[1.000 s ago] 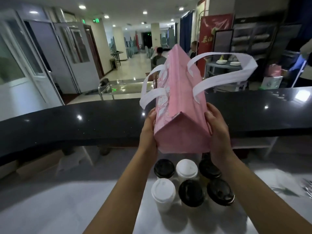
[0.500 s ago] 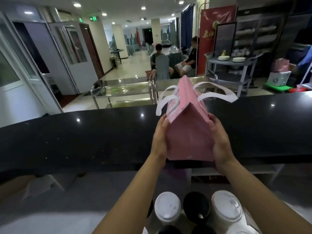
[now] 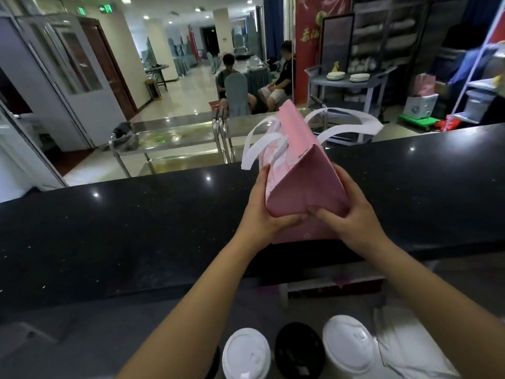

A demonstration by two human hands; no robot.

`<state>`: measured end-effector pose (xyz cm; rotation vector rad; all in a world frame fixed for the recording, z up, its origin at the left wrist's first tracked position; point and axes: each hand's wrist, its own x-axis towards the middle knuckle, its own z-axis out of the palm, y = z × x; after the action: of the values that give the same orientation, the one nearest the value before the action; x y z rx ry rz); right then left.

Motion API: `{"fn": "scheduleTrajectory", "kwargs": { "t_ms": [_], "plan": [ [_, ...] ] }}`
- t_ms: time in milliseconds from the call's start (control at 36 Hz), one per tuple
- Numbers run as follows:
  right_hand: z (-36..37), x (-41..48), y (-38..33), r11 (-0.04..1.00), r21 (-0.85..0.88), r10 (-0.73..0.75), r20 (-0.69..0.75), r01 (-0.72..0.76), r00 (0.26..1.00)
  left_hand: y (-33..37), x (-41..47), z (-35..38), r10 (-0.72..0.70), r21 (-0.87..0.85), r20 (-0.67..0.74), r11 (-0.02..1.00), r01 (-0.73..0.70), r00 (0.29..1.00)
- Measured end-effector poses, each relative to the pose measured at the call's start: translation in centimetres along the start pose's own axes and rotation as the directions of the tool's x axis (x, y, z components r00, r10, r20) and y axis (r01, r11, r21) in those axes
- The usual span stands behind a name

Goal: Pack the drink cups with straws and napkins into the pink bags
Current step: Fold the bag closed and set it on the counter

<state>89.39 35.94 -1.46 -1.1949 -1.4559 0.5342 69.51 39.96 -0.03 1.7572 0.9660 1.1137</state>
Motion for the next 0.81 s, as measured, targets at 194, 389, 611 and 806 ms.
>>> {"fn": "scheduleTrajectory", "kwargs": {
  "t_ms": [194,389,611,806],
  "plan": [
    [-3.7,-0.9,-0.1,1.000,-0.029,-0.004,-0.072,0.001,0.997,0.6,0.5,4.2,0.012,-0.046,0.074,0.999,-0.008,0.997],
    [-6.3,-2.5,0.0,0.985,-0.174,0.002,-0.067,-0.014,0.998,1.4,-0.8,6.5,0.028,0.039,-0.031,0.999,-0.027,0.999],
    [-7.0,-4.4,-1.5,0.944,-0.330,0.007,-0.036,-0.019,0.999,3.2,-3.3,5.3,0.026,0.205,-0.104,0.979,-0.004,0.994],
    [-6.8,-7.5,-5.4,0.883,-0.466,-0.060,0.007,0.056,0.998,5.3,-8.2,1.1,-0.067,0.380,-0.039,0.922,0.077,0.997]
  ]
}}
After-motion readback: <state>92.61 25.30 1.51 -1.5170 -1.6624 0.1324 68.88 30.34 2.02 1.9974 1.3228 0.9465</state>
